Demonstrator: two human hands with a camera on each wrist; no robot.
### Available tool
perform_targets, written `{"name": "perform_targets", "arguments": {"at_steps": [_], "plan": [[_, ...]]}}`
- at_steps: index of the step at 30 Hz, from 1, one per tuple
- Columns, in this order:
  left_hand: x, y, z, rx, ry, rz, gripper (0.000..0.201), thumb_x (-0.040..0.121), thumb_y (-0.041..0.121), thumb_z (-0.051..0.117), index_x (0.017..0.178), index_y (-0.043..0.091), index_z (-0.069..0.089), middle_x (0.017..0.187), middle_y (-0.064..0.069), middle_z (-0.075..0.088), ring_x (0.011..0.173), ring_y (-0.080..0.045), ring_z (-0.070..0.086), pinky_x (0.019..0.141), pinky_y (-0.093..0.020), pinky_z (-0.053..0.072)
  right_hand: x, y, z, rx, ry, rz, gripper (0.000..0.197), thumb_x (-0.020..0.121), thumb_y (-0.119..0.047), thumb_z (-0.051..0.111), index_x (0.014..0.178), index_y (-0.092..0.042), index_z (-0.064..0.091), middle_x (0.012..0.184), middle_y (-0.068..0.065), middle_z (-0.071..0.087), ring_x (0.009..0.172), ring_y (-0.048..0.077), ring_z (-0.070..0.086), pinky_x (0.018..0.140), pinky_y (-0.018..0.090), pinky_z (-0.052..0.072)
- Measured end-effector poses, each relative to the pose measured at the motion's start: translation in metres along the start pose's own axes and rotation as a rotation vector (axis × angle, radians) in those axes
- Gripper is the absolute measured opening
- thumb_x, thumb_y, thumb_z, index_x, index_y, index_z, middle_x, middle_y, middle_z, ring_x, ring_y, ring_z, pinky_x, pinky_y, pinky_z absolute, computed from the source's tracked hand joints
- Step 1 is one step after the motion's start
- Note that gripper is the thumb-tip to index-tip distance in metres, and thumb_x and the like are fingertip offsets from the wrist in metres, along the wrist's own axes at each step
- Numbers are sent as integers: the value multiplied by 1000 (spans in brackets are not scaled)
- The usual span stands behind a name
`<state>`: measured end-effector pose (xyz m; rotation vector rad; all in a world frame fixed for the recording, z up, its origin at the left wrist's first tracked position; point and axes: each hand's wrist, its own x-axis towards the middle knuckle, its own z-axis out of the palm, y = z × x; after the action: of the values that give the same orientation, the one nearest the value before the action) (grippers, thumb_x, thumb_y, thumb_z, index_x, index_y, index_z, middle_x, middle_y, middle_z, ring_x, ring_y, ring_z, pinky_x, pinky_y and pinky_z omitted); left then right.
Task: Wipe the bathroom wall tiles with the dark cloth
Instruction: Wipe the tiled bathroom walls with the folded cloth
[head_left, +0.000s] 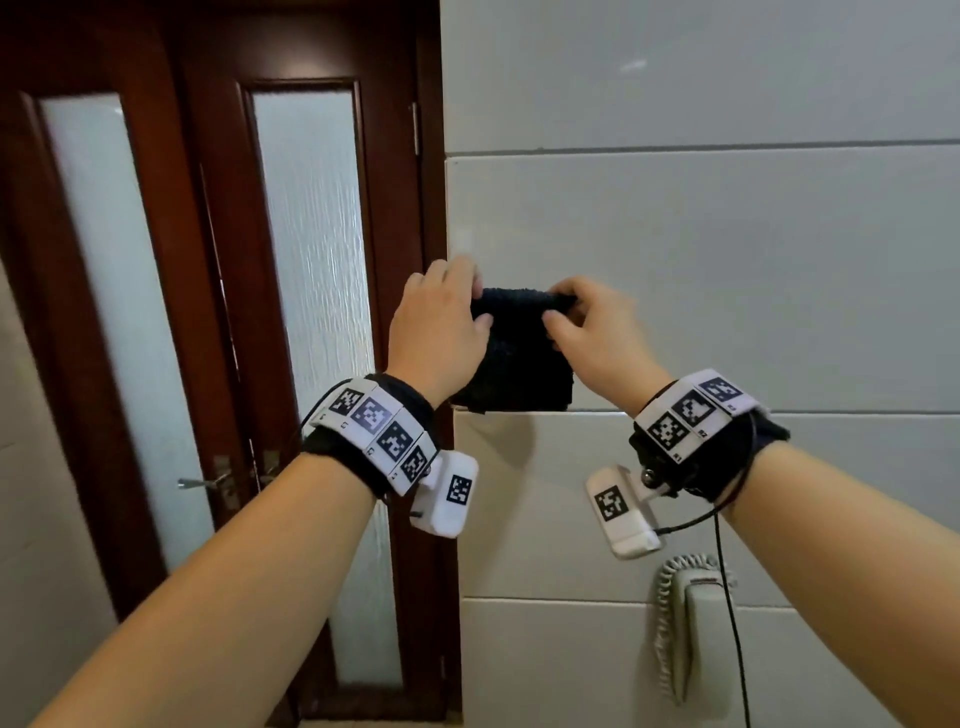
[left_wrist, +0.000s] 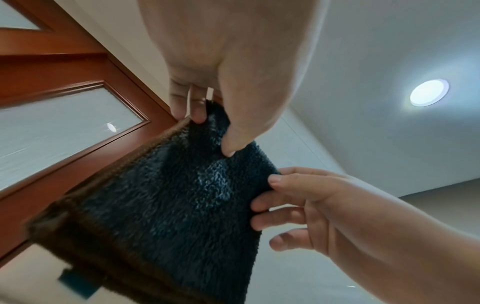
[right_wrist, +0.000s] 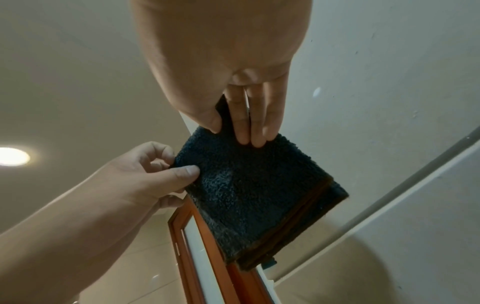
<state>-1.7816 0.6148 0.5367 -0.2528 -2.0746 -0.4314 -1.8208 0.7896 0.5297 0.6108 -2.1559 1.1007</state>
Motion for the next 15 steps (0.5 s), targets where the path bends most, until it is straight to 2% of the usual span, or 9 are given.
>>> {"name": "perform_targets", "arguments": {"at_steps": [5, 7, 10, 12, 15], "plan": [[-5, 17, 11, 94, 51, -41, 28, 85, 17, 71, 94, 21, 45, 104, -2, 48, 93, -20, 40, 79, -33, 40, 8, 12, -14, 16, -41, -72, 28, 92, -26, 57, 120, -24, 60, 104, -4, 67, 96, 17, 63, 84, 38, 54], [2, 20, 10, 115, 55, -45, 28, 84, 16, 71, 93, 21, 45, 104, -2, 46, 93, -19, 38, 81, -33, 40, 11, 12, -17, 25, -48, -91, 31, 93, -25, 56, 124, -23, 58, 108, -5, 66, 97, 16, 63, 80, 31, 50], [16, 24, 3, 142, 82, -49, 25, 84, 18, 71, 97, 18, 50, 108, -3, 46, 97, -20, 40, 86, -33, 41, 19, 5, -20, 16, -28, -130, 38, 92, -23, 55, 130, -24, 54, 113, -4, 66, 100, 15, 62, 77, 25, 43], [26, 26, -3, 135, 117, -38, 26, 84, 18, 72, 101, 16, 52, 111, -5, 47, 100, -21, 40, 87, -31, 40, 25, -4, -24, 36, -7, -138, 44, 91, -21, 56, 135, -24, 49, 116, -4, 64, 104, 15, 60, 80, 25, 42], [44, 26, -15, 137, 176, -20, 31, 83, 18, 73, 107, 14, 54, 116, -6, 46, 104, -22, 41, 90, -32, 41, 37, -24, -24, 49, 11, -170, 56, 90, -16, 56, 143, -22, 40, 127, -1, 60, 115, 17, 56, 92, 30, 45]]}}
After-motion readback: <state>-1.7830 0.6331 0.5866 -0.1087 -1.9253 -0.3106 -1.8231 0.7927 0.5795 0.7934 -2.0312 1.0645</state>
